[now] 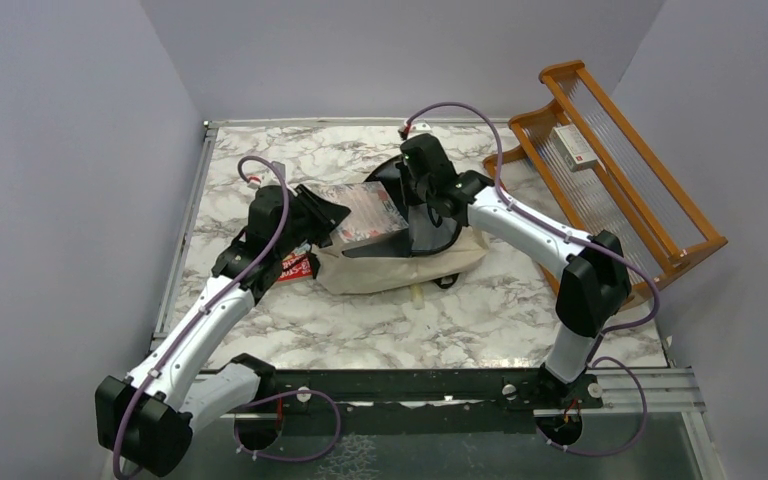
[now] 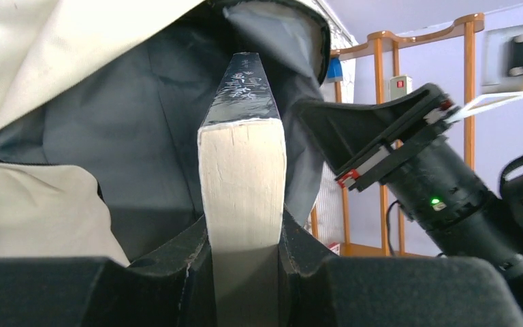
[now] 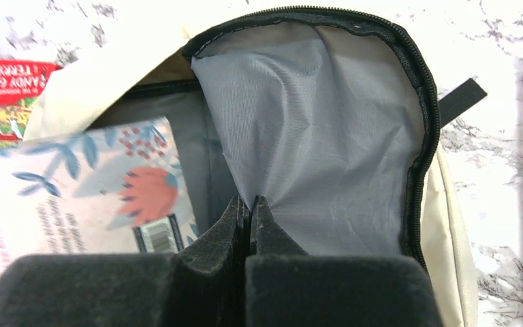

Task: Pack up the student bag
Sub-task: Place the book in the student bag.

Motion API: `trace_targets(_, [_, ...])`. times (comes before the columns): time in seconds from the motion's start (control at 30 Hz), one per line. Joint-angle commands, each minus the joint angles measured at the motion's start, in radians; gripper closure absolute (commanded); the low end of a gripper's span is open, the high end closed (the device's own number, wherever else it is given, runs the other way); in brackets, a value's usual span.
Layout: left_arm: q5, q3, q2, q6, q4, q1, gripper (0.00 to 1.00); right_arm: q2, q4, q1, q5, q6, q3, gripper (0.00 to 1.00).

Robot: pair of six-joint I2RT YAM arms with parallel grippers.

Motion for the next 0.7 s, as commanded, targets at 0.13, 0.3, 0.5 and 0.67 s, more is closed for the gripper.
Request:
trace_targets(0.13, [0.081,-0.014,0.036,-0.141,0.103,-0.003,1.00,0.000,0.110,-0.006,0.025,0.048,0.084,0.99])
trace_targets(0.3, [0.054,-0.042,0.025,-0.153,0.151,-0.007,1.00,0.011,0.112,-0.006,0.001,0.035,0.099,0.99])
trace_targets(0.5, [0.084,-0.102,0.087,-0.182,0.400,-0.010,1.00,-0.001,0.130,-0.006,-0.031,0.045,0.076,0.99])
trace_targets(0.67, [0.105,-0.125,0.187,-0.167,0.588,-0.015,1.00,-0.019,0.148,-0.006,-0.077,0.077,0.060,1.00])
